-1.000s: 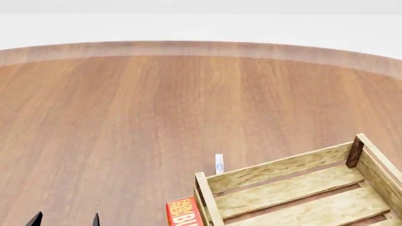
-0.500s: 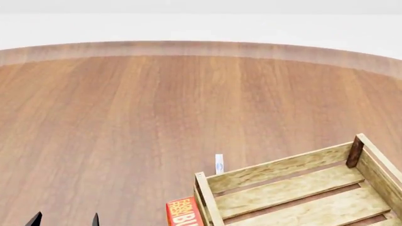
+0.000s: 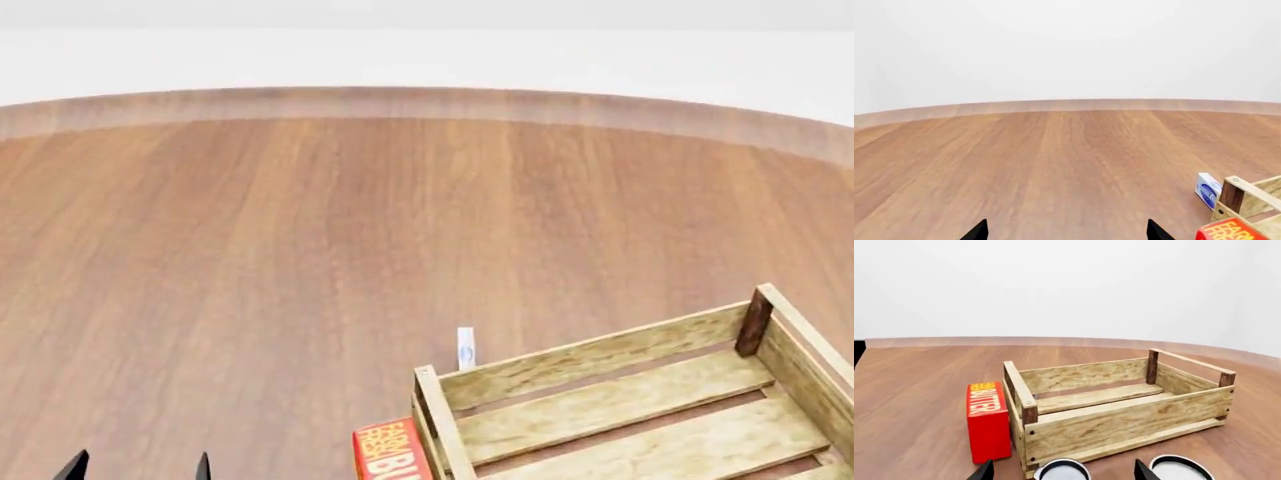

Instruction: Pick up the tomato sauce, and put it in the wooden tray.

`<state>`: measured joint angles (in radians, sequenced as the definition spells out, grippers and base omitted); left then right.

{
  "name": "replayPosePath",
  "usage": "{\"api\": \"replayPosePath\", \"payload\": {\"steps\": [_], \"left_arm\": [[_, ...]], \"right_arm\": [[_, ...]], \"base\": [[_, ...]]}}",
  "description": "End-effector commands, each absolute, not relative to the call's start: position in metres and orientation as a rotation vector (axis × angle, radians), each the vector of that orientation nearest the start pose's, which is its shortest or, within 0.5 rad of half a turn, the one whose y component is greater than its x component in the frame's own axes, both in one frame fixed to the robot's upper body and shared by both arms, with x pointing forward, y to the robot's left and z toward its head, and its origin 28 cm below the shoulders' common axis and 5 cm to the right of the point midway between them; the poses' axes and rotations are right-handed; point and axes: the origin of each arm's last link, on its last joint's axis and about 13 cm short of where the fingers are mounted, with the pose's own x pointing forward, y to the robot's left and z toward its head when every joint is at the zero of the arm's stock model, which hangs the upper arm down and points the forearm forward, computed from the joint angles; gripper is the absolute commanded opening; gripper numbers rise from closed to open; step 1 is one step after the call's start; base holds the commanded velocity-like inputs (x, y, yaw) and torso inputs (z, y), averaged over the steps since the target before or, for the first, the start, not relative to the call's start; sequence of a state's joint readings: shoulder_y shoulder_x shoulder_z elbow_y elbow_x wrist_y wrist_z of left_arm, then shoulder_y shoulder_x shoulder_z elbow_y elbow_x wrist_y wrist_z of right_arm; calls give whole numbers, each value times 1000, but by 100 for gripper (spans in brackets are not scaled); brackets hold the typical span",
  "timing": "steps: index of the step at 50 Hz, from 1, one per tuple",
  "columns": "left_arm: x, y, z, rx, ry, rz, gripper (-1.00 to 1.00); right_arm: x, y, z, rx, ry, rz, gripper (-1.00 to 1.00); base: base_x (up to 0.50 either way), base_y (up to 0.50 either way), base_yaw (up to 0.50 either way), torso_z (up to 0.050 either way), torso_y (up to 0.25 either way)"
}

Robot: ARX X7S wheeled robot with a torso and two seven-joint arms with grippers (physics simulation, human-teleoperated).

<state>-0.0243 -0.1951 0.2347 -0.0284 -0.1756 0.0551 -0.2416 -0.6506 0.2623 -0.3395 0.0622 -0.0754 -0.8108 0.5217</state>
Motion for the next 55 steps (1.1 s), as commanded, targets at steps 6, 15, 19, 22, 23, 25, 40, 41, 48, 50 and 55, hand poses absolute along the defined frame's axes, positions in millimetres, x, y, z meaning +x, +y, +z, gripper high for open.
{"api": "replayPosePath", "payload": {"steps": [6,15,19,22,23,25,40,41,48,50,55], "left_arm": [[212,207,9,30,-11,19,100],[212,206,10,28,-10,21,100],[211,206,10,28,-11,22,100],[211,206,10,28,-11,22,100],[210,206,10,28,-11,22,100],[210,206,10,28,-11,23,100],[210,205,12,31,-11,22,100],[210,205,12,31,-11,22,100],[211,206,10,32,-11,22,100],[211,206,10,32,-11,22,100],[211,206,10,33,-11,23,100]], "right_arm": [[4,-82,-46,-24,3,-37,100],[10,-83,-57,-21,50,-65,100],[12,-84,-61,-18,75,-73,100],[12,-84,-60,-20,72,-80,100],[12,-84,-60,-20,68,-81,100],[12,-83,-60,-21,67,-81,100],[27,-80,-65,-29,109,-50,100],[28,-80,-65,-30,107,-50,100],[37,-81,-64,-35,101,-62,100],[39,-81,-64,-36,101,-68,100],[44,-82,-65,-52,102,-71,100]], "base": [[0,0,0,0,0],[0,0,0,0,0],[0,0,0,0,0],[0,0,0,0,0],[0,0,0,0,0],[0,0,0,0,0],[0,0,0,0,0],[0,0,0,0,0],[0,0,0,0,0],[0,0,0,0,0],[0,0,0,0,0]]}}
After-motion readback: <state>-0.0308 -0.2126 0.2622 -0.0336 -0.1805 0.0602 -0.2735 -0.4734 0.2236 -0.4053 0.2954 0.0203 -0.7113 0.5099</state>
